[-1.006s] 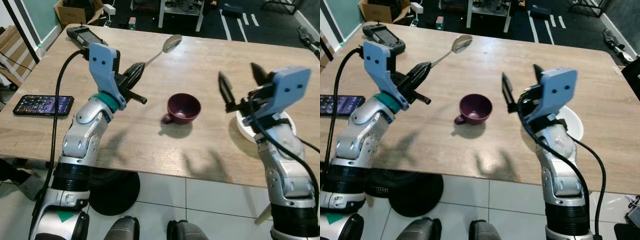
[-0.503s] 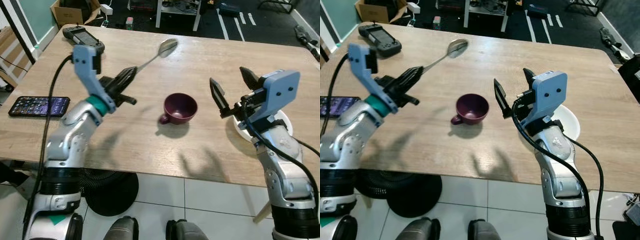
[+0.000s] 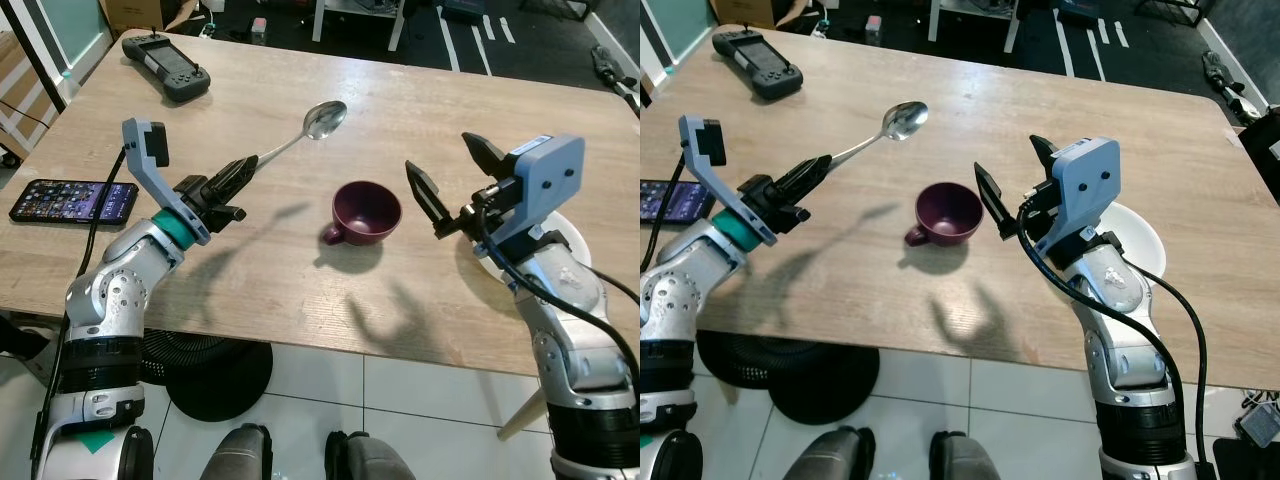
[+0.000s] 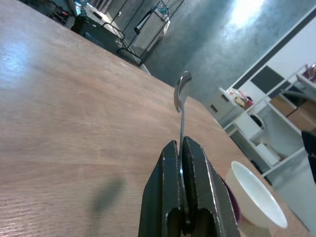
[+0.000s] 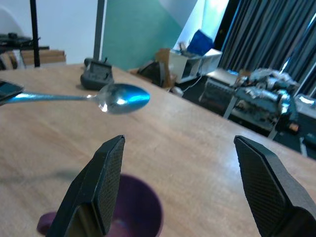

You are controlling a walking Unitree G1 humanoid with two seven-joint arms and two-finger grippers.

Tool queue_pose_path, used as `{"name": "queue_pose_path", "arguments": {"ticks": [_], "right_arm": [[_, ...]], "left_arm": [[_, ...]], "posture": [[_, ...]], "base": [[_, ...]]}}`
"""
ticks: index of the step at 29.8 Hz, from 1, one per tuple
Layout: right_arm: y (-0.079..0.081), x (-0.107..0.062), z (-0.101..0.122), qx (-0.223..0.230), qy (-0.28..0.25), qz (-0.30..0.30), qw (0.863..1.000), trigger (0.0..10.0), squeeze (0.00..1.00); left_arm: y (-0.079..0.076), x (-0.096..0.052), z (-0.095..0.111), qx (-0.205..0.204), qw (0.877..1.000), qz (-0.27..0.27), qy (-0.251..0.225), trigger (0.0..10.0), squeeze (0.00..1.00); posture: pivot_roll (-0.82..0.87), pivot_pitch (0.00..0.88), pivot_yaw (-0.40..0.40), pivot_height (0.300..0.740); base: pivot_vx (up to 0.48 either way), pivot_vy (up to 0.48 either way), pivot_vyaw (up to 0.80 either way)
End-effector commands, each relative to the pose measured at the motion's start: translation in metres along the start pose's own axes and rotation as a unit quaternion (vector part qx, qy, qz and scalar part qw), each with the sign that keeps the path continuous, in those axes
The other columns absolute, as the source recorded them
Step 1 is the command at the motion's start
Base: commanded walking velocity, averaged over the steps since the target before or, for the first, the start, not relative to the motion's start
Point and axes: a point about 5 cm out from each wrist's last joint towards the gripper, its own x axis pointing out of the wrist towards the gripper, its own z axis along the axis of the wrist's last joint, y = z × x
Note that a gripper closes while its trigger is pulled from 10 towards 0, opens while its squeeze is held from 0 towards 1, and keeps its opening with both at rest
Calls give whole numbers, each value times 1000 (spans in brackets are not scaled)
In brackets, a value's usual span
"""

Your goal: Setting the table

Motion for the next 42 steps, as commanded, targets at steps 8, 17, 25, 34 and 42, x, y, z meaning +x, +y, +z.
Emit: {"name": "queue_pose_path", "arguments": {"ticks": [8, 17, 25, 34, 42], "right_arm": [[5, -8, -3, 9, 18, 10, 1000, 10000, 0], [6, -9, -2, 11, 16, 11, 1000, 10000, 0], [11, -6, -5, 20, 14, 17, 1000, 10000, 0], [12, -3, -4, 22, 11, 18, 1000, 10000, 0], [11, -3, -4, 23, 10, 13, 1000, 10000, 0]], "left_arm": [[3, 21, -31, -146, 985, 95, -13, 10000, 0], [-17, 3, -52, -148, 967, 190, 80, 10000, 0], [-7, -34, -45, -66, 956, 263, 111, 10000, 0], [-12, -8, -43, -100, 967, 219, 79, 10000, 1000], [-24, 4, -43, -115, 972, 185, 83, 10000, 1000]], "posture": [[34, 126, 10, 740], [64, 119, 15, 740], [95, 104, 16, 740], [81, 96, 16, 740], [68, 93, 22, 740]], "base": [[0, 0, 0], [0, 0, 0], [0, 0, 0], [0, 0, 0], [0, 0, 0]]}}
